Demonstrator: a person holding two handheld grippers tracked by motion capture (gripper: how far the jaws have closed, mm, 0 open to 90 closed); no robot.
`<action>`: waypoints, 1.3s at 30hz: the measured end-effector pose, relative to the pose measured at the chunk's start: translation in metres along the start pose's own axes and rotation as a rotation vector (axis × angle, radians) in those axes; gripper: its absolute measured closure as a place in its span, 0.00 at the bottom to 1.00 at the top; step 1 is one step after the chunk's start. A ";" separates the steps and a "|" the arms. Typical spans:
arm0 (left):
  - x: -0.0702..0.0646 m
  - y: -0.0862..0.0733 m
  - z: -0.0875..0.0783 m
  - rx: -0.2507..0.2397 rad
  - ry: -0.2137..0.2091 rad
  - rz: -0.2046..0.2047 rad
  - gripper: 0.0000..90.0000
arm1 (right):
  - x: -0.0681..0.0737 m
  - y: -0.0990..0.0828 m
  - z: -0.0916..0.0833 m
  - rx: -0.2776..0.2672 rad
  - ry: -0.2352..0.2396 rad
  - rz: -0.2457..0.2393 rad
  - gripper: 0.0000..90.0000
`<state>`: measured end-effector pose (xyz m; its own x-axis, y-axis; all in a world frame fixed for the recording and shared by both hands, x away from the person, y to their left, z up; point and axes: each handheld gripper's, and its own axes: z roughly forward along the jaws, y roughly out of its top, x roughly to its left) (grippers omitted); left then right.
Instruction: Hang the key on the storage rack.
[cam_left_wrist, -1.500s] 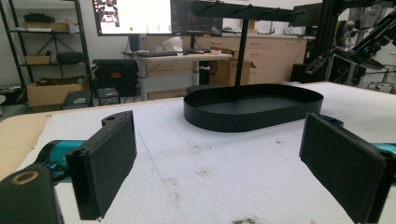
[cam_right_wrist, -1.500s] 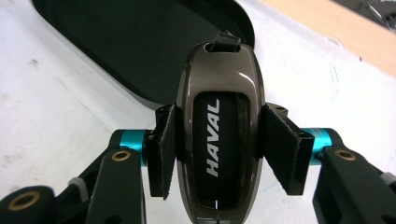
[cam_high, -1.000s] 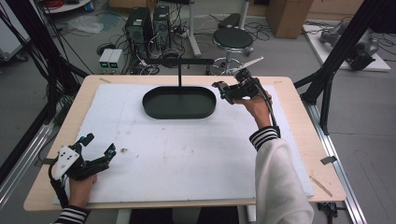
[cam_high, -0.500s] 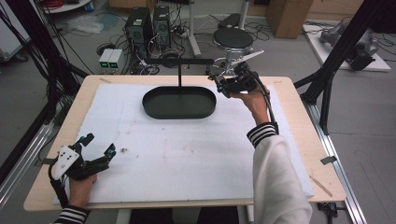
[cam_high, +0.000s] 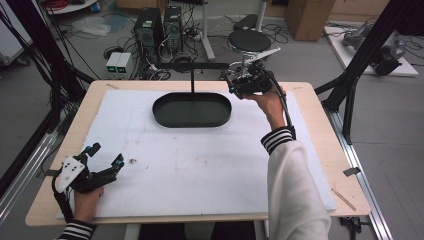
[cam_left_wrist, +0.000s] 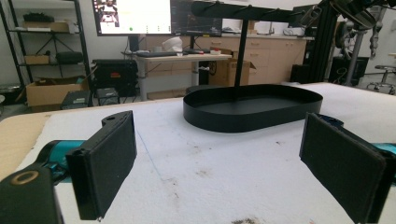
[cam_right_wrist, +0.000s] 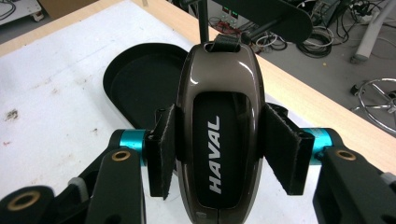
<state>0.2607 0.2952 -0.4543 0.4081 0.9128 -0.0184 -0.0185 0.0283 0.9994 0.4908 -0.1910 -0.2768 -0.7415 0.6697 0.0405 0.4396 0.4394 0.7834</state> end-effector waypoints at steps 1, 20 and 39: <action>0.000 0.000 0.000 0.000 0.000 0.000 0.13 | 0.000 0.001 0.000 -0.012 0.005 -0.001 0.54; 0.001 0.000 0.000 0.003 0.000 0.000 0.13 | -0.001 0.013 0.000 -0.048 -0.033 0.004 0.53; 0.001 0.000 0.000 0.006 -0.001 0.000 0.13 | -0.010 0.011 0.007 -0.073 -0.131 0.019 0.53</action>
<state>0.2610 0.2958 -0.4541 0.4090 0.9124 -0.0183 -0.0133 0.0260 0.9996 0.5063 -0.1884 -0.2730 -0.6587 0.7521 -0.0221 0.4114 0.3845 0.8264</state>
